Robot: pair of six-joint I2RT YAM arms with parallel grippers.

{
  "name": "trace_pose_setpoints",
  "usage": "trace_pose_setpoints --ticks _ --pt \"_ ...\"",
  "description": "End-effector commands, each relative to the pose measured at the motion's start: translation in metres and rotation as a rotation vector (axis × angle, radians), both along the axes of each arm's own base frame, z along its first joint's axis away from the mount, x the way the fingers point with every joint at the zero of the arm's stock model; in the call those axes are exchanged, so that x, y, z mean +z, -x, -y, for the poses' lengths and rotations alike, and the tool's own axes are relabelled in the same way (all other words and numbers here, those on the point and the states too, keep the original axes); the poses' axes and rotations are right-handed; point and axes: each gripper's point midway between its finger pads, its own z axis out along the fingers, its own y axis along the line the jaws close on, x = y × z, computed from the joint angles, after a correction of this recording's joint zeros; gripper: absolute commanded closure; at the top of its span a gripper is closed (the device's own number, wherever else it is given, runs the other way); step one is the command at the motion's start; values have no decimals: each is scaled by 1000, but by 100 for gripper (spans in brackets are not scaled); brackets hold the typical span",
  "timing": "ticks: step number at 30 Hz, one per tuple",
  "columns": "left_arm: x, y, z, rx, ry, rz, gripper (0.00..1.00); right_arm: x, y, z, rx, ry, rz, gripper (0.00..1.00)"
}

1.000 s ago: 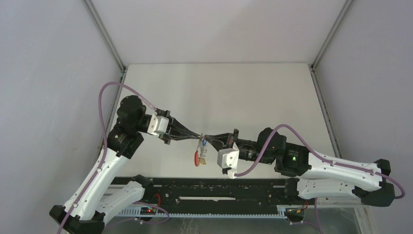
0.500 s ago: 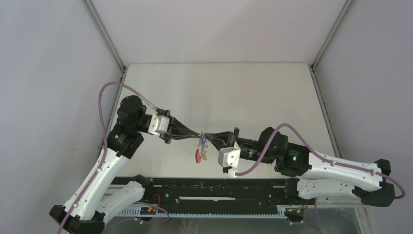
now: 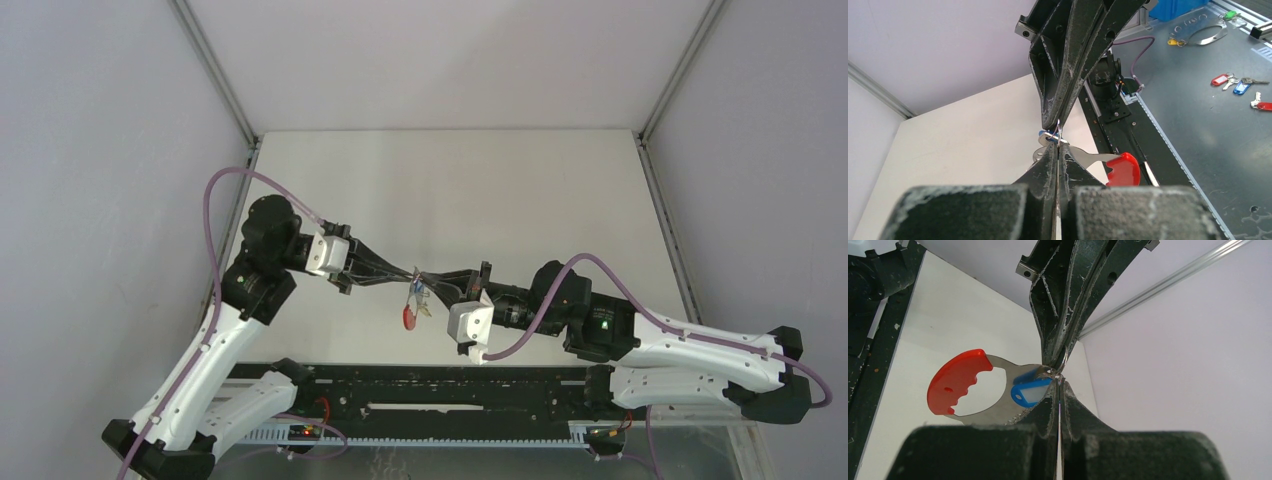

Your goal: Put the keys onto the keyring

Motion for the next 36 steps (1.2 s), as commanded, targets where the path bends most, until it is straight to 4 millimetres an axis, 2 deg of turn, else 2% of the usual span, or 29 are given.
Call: trace_pose_setpoints --ticks 1,16,30,31,36 --pt "-1 -4 2 16 6 25 100 37 4 6 10 -96 26 100" --pt "-8 -13 4 45 -19 -15 100 38 9 1 37 -86 44 100" --pt "-4 -11 3 38 -15 -1 100 33 11 -7 63 -60 34 100" --pt "-5 -10 3 33 -16 -2 100 26 11 -8 64 -33 26 100" --pt "-6 -5 2 17 -19 5 100 22 6 -8 52 -15 10 100"
